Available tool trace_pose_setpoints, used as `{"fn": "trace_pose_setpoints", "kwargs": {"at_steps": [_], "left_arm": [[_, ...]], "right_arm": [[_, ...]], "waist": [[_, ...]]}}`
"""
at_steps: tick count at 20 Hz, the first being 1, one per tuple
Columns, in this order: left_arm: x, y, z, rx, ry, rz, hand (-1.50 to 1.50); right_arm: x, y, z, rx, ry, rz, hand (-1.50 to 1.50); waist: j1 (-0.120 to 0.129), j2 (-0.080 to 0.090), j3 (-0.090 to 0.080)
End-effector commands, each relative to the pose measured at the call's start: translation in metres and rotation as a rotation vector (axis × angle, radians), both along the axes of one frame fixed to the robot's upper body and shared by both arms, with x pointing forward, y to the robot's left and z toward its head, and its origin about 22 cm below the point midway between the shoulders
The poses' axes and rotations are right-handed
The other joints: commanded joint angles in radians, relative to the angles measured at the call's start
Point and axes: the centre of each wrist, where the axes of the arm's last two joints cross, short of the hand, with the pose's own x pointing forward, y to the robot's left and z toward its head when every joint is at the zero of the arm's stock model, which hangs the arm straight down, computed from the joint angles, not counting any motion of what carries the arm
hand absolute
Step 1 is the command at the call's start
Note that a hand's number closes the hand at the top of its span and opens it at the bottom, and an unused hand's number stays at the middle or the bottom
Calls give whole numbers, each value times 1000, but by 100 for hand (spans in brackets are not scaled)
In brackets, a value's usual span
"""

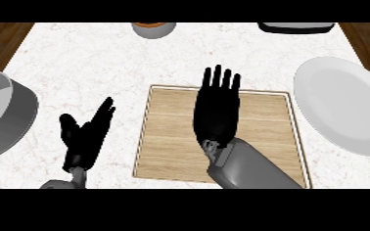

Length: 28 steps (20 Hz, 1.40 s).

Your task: Pick the bell pepper from the tray and place it in the plate

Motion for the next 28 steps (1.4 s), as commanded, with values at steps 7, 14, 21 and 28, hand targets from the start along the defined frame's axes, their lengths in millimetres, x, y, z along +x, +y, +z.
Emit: {"fn": "trace_pose_setpoints", "kwargs": {"at_steps": [7, 14, 21, 28], "left_arm": [[0, -10, 5, -17, 24, -7, 0], [-2, 0, -9, -12, 29, 4, 0], [0, -8, -5, 0, 33, 0, 0], [-7, -7, -9, -16, 24, 0, 0]], "right_arm": [[-6, 15, -28, -71, 75, -202, -150], [7, 9, -48, -185, 57, -264, -150], [18, -2, -61, -178, 84, -283, -150], [18, -11, -71, -202, 152, -286, -150]], "waist": [[4, 1, -1], [-3, 3, -2], [-4, 4, -1], [-8, 3, -2]]}}
